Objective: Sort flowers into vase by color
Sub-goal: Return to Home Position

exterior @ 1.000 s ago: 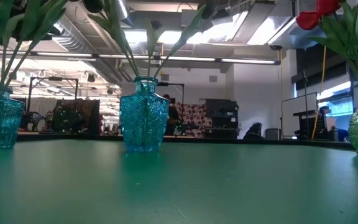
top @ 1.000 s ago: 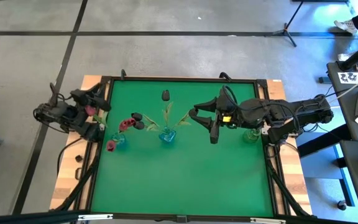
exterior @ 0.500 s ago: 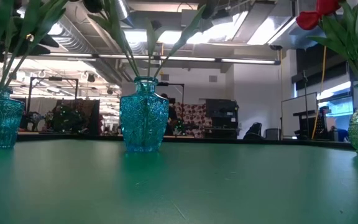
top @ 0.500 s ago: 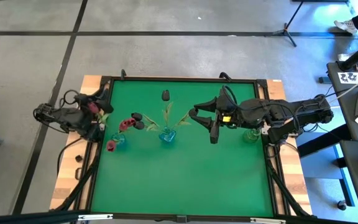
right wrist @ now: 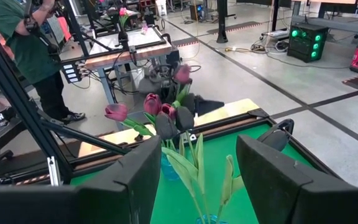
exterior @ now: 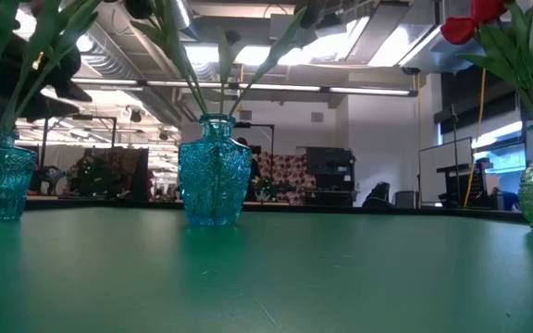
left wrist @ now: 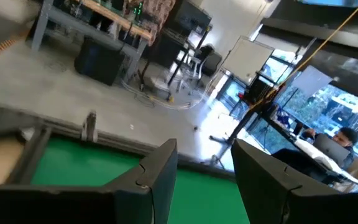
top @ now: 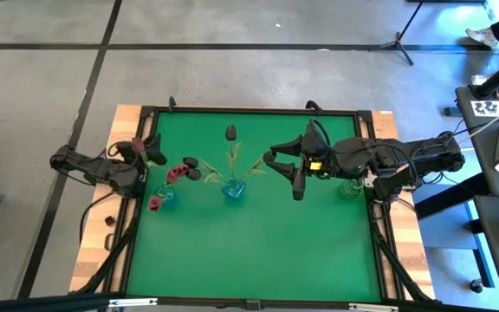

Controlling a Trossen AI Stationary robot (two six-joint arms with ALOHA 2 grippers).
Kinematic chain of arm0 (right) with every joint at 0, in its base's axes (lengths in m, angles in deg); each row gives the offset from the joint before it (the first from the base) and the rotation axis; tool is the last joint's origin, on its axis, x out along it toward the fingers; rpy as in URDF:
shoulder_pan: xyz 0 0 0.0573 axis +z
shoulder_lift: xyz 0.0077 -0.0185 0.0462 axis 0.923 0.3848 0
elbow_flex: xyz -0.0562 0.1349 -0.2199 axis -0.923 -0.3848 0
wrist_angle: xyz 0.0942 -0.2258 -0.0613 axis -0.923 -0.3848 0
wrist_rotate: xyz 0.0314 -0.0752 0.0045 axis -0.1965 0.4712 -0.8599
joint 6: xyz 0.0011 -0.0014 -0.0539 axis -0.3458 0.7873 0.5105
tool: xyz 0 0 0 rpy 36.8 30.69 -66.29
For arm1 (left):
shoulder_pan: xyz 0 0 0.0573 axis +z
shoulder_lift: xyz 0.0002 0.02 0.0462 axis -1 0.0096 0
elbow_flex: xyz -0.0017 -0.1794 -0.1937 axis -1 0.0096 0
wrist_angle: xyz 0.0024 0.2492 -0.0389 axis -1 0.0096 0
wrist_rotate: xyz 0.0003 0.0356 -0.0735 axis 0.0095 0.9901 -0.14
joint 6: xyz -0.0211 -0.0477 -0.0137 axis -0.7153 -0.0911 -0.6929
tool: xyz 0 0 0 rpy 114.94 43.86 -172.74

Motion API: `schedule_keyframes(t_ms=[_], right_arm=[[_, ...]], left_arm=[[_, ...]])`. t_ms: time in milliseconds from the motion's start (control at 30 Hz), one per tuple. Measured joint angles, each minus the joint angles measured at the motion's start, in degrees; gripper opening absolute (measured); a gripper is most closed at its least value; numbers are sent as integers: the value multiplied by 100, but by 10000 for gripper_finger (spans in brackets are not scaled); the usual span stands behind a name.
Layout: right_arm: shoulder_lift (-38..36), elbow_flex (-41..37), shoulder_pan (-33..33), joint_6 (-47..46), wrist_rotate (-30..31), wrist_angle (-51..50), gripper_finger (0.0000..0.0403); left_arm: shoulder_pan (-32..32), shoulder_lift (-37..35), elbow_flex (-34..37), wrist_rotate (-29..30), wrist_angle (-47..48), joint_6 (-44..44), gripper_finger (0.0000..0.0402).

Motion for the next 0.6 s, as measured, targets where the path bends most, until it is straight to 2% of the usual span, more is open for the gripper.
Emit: schedule_keyframes(t_ms=[67, 267, 400, 533, 600], right_arm=[[2, 0, 0, -27, 0, -1, 209], [2, 0, 0, -130, -105, -50, 209], [2, 0, 0, -67, -106, -51, 209], [2, 0, 0, 169, -112, -46, 209], [2, 0, 0, 279, -298, -38, 209]], left_arm=[[11, 7, 37, -31, -79, 46, 151], [44, 0, -3, -3, -34, 1185, 151], [52, 2, 21, -216, 2, 1354, 151], [52, 2, 21, -1178, -2, 1503, 151], [52, 2, 22, -1640, -10, 1674, 151]])
